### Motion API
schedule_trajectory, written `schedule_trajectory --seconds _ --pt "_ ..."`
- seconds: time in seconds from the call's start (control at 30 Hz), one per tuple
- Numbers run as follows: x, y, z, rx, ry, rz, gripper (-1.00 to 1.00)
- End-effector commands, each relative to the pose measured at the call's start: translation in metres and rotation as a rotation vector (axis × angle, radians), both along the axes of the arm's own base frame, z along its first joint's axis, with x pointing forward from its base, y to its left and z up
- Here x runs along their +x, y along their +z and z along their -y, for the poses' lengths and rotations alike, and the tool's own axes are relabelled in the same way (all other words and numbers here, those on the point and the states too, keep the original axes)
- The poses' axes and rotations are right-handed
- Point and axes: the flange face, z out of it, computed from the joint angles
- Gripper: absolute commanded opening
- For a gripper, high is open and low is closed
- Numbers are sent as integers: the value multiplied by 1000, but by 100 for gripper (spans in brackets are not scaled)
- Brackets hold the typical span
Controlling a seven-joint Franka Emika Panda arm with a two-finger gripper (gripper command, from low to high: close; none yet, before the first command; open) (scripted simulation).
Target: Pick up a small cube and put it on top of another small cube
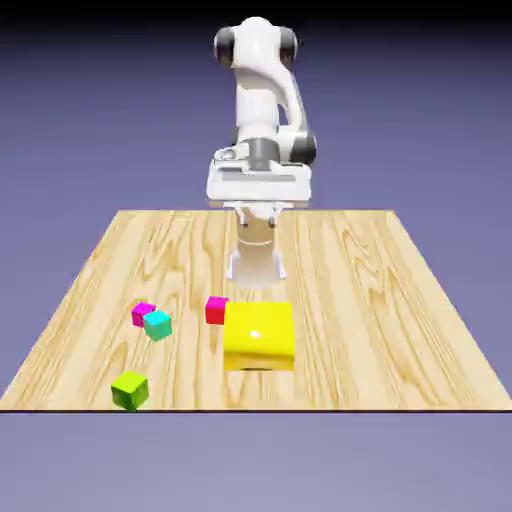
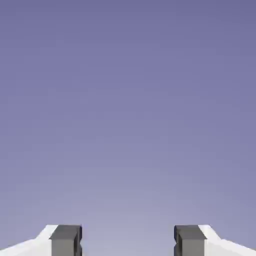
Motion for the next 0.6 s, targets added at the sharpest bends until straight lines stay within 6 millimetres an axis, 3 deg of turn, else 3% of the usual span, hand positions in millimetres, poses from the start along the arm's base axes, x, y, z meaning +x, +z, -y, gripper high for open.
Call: schedule_trajectory --seconds 0.0,0.3,0.57 --pt "8 -5 7 7 -15 -11 0" --pt "63 -70 83 61 -169 -110 0" --pt "85 -154 157 90 -329 -204 0"
